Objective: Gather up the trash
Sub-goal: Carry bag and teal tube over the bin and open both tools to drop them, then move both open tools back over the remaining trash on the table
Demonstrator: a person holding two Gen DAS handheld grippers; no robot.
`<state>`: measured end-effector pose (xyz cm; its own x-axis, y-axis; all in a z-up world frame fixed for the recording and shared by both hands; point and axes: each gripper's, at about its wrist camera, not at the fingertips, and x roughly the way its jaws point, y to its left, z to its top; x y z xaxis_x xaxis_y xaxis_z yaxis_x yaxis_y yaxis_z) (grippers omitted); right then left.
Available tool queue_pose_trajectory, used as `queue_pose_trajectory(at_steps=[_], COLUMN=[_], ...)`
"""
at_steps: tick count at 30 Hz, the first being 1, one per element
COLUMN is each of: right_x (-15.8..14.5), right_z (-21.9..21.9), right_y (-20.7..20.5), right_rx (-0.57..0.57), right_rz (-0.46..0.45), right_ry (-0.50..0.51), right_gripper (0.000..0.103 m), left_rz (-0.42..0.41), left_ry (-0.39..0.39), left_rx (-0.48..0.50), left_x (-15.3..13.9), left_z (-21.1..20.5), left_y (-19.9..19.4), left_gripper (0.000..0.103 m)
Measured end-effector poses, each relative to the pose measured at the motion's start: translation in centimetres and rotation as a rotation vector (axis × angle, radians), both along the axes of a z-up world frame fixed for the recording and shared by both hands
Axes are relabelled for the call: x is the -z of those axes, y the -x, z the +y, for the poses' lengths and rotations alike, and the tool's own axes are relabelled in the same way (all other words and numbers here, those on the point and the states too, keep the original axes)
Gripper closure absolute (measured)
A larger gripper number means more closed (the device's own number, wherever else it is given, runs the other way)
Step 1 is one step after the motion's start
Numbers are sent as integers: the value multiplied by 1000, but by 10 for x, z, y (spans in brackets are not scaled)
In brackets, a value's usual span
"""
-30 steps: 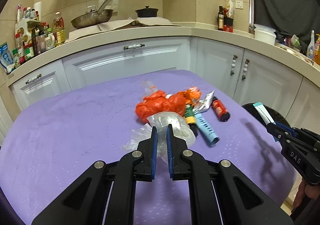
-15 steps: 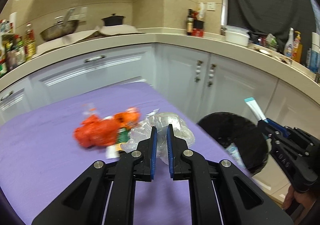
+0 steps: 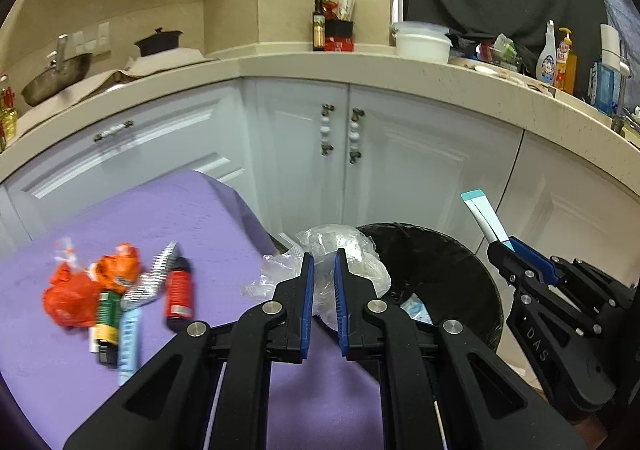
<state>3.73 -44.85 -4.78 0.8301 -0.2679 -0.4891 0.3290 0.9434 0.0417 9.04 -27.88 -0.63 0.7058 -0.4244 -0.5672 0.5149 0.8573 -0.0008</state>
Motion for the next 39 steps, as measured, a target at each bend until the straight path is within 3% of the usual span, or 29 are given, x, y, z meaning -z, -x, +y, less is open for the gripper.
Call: queue_pose_trajectory(at_steps=[12,14,16,19,21,27,39], right_x=[26,28,31,34,35,35,27], right_z=[-35,-38,-41,-45,-47,-50,-47], right_y=[-14,-17,-18,-17,-17,-15,-11], right_rx=[27,26,39,54,61,72,85], right_rz=[26,30,28,21,21,20,12], right_ry=[-40,-49,-52,-60,-59,-65,-56], right_gripper=[88,85,69,57,56,56,55], left_rz=[73,88,110,133,136,144,124], left_ry=[-71,-70,-66,-57,-51,-46,-22], left_rx=[8,1,-1,-3,-9,-14,-22], left_x=[26,29,31,33,33,33,24], left_z=[-45,-47,-49,-50,-49,-49,-38], left_y=[-15,-17,-20,-22,-22,-23,-21], left_gripper=[92,86,81,63,54,46,43])
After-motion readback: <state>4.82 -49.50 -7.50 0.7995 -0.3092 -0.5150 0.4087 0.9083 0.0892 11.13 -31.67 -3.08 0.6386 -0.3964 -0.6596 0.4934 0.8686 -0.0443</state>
